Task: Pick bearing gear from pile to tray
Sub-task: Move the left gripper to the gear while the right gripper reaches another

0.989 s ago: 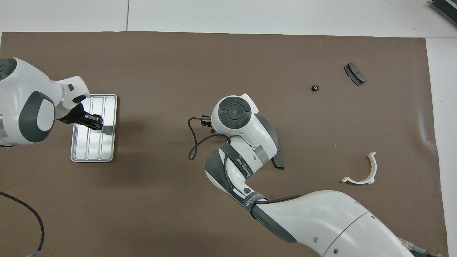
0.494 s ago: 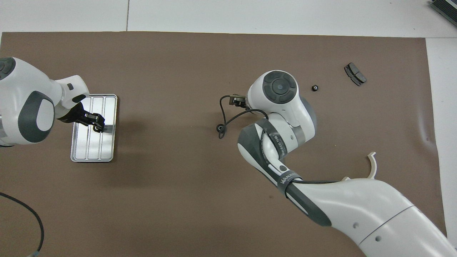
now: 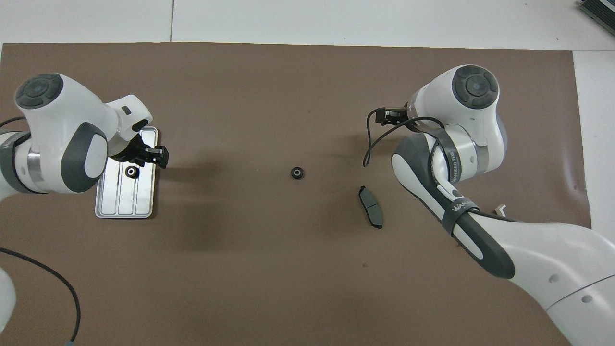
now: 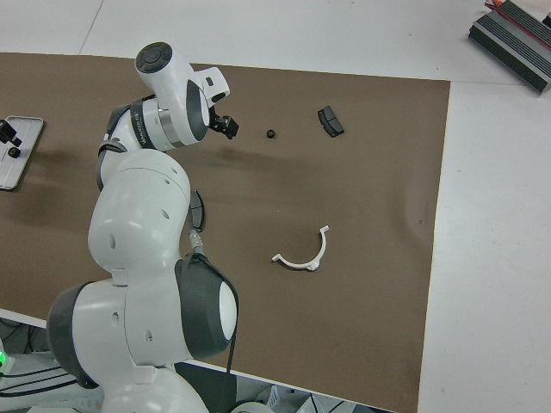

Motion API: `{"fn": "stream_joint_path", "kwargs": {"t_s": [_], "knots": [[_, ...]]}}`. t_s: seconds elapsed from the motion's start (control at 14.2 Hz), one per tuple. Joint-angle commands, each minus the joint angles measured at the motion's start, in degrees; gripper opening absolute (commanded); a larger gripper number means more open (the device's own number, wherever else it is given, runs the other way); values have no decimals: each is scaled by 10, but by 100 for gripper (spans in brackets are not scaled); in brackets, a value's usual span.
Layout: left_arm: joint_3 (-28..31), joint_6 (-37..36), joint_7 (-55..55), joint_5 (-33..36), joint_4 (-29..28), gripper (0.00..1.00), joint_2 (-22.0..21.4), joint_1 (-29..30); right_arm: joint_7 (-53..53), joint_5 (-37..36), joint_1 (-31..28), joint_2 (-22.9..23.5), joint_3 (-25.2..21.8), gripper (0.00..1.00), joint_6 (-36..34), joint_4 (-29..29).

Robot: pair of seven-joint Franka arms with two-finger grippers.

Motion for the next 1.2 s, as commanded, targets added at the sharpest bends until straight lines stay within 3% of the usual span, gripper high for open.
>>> {"fn": "stream_joint_path", "kwargs": {"t_s": [0.0,0.28,0.56,0.92,1.13], "knots": [[6,10,-110,5,-5,56,-11,-58,-54,1,-37,2,10,100,3,-9],[5,69,-264,-2,-4,56,-5,-132,-113,-3,-63,30,10,100,6,4],[4,130,-398,-12,36,60,36,-197,-124,-12,-66,52,9,82,9,17],[4,205,-431,-65,46,62,66,-247,-151,-22,-66,68,9,70,44,20],[8,211,-475,-56,81,65,124,-297,-161,-25,-67,69,9,66,66,20]]}}
